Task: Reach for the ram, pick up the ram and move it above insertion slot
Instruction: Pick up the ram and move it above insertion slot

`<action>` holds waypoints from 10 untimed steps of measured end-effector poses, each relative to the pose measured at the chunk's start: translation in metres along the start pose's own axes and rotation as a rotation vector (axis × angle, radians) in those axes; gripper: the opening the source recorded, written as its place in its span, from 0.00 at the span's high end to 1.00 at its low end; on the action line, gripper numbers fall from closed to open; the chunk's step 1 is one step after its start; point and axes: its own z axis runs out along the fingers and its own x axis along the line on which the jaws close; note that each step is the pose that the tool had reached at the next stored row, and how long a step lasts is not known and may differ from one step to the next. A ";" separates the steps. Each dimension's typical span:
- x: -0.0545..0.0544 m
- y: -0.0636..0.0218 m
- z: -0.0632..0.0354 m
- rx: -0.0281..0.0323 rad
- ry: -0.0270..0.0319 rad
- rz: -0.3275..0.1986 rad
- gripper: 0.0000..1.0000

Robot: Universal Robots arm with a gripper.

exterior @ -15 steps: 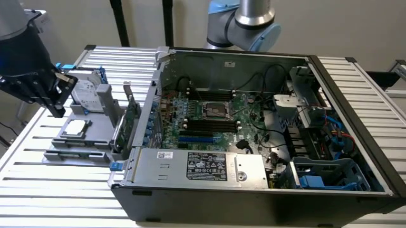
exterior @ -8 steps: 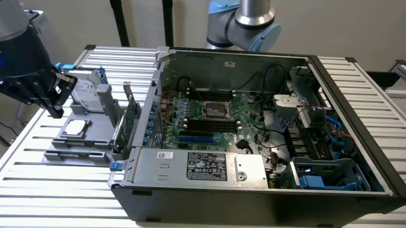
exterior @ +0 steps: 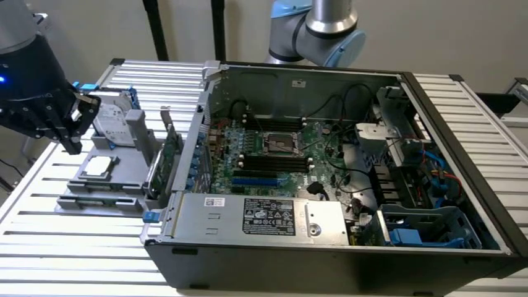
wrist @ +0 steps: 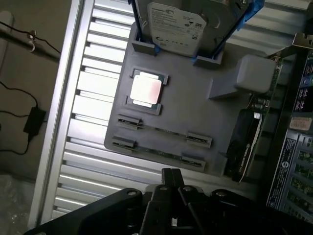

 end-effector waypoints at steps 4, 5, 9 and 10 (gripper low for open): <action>0.000 0.0000 0.0000 0.0013 0.0028 -0.073 0.89; 0.000 0.0000 0.0000 0.0017 0.0036 -0.091 0.89; 0.000 0.0000 0.0000 0.0029 0.0063 -0.163 0.89; 0.000 0.0000 0.0000 0.0033 0.0070 -0.181 0.89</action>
